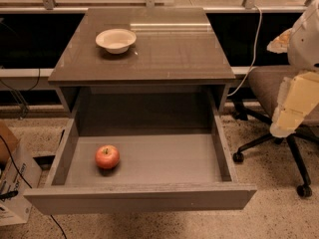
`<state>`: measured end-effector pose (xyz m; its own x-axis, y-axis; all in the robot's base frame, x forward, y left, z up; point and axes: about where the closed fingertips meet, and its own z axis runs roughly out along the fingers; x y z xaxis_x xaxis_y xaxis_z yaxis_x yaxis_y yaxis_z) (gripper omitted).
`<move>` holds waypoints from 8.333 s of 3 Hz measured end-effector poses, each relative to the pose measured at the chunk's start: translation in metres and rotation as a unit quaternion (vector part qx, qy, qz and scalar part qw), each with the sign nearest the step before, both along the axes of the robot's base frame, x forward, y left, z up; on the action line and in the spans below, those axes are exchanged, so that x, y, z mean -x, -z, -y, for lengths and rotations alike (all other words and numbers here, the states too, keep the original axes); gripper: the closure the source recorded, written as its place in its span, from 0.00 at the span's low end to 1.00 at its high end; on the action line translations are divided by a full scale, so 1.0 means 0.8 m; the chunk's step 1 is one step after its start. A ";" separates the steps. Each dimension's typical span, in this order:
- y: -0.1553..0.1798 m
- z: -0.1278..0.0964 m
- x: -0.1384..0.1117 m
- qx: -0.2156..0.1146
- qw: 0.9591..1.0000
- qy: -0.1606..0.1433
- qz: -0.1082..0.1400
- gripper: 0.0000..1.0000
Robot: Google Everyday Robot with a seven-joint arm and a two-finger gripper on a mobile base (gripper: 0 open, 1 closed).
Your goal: Pick apple from top drawer and place on counter
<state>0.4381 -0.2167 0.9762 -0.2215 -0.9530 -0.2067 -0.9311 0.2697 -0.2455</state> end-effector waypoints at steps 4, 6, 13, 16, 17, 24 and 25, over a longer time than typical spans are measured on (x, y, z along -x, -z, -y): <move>0.051 -0.068 -0.027 -0.125 0.992 -0.017 0.025 0.00; 0.116 -0.134 -0.075 -0.198 0.978 -0.053 0.024 0.00; 0.265 -0.347 -0.124 -0.317 0.934 -0.162 -0.007 0.00; 0.367 -0.439 -0.139 -0.377 0.904 -0.192 -0.057 0.00; 0.395 -0.464 -0.133 -0.387 0.897 -0.200 -0.081 0.00; 0.250 -0.353 -0.146 -0.395 0.896 -0.203 -0.026 1.00; 0.171 -0.309 -0.183 -0.371 0.907 -0.199 0.000 1.00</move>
Offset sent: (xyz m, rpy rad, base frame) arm 0.0047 0.0287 -0.0205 0.1722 -0.0227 0.0093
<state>0.5845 0.0308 0.8395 0.1098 -0.5554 -0.8243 -0.9911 0.0019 -0.1333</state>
